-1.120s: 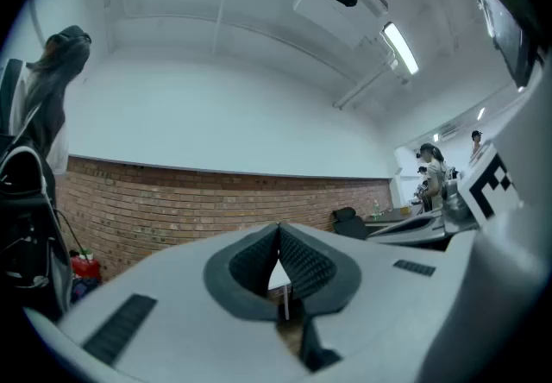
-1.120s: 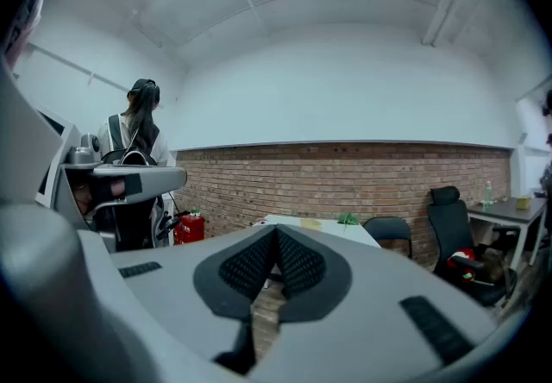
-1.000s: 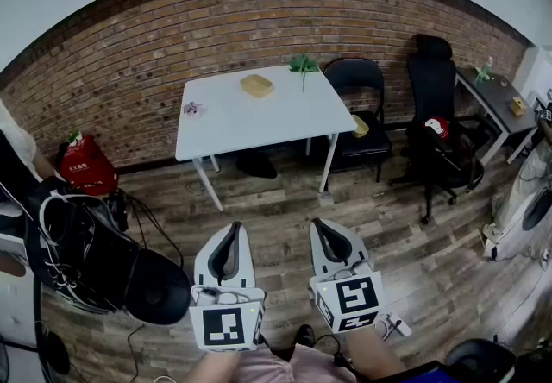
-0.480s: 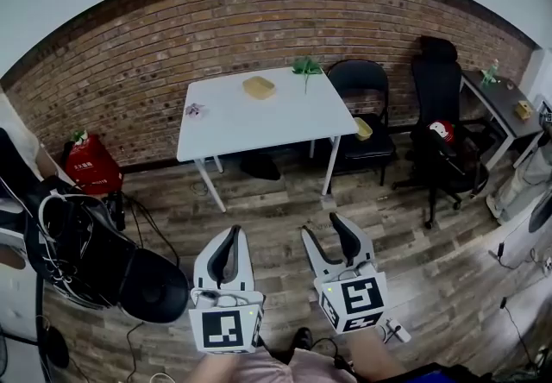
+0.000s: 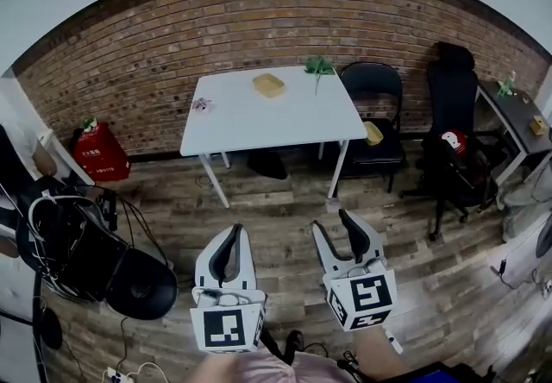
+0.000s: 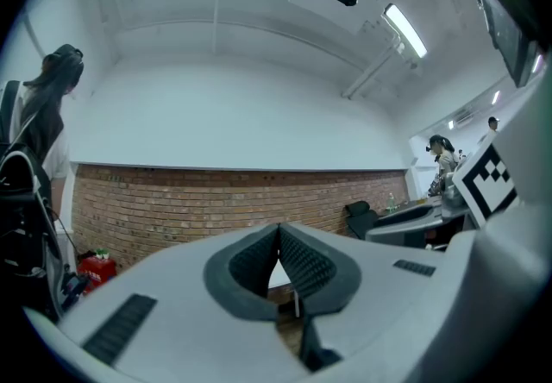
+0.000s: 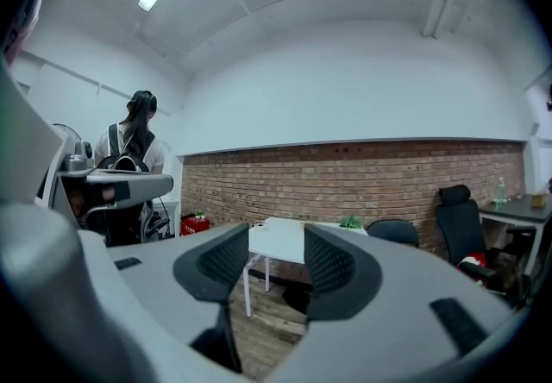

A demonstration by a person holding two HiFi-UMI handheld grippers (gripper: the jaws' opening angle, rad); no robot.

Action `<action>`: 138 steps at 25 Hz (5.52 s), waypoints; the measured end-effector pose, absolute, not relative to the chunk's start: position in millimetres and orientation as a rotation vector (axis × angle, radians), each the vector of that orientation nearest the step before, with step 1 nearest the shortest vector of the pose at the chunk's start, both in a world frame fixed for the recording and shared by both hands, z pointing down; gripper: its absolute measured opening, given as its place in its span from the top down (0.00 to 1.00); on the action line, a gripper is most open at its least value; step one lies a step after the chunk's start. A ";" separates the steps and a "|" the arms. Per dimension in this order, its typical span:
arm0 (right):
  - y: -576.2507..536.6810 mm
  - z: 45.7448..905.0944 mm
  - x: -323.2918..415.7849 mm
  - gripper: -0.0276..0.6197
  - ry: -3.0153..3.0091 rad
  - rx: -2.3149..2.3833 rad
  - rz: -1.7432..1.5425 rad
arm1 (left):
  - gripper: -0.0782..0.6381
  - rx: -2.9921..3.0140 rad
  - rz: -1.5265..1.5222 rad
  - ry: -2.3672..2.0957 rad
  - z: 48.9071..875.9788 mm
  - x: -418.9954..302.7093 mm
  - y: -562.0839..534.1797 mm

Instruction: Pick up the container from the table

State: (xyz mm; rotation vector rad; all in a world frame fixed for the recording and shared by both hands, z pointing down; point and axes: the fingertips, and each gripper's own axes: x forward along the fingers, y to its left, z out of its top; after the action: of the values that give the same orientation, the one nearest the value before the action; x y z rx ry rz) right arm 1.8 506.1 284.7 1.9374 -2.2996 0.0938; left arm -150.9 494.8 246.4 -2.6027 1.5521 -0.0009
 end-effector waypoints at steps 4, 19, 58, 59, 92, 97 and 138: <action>477.7 286.5 3.7 0.65 -2.295 1.918 0.112 | 0.88 -2.624 -0.030 1.575 254.4 -148.9 467.7; 333.2 330.5 14.0 0.67 -2.255 1.924 0.129 | 0.88 -2.652 -0.009 1.598 294.4 -146.0 316.1; 52.3 328.5 105.2 0.68 -2.193 2.016 0.097 | 0.88 -2.664 -0.092 1.572 315.1 -81.4 16.3; 40.6 330.0 109.5 0.68 -2.203 2.002 0.100 | 0.88 -2.653 -0.102 1.593 315.9 -79.8 5.9; -183.3 292.7 146.2 0.72 -2.365 1.759 -0.080 | 0.88 -2.429 -0.045 1.884 296.4 -71.8 -148.8; -209.0 309.4 141.4 0.72 -2.351 1.716 -0.036 | 0.88 -2.433 -0.064 1.924 309.8 -81.1 -174.3; -299.4 545.4 129.2 0.73 -2.127 1.417 0.459 | 0.88 -2.612 -0.394 2.006 437.2 -92.5 -281.3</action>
State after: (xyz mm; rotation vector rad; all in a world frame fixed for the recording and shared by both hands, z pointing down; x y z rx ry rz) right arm 129.2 -299.4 545.4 1.4165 -2.1271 0.4595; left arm -92.5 -281.3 437.2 -2.6118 2.0057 -0.3936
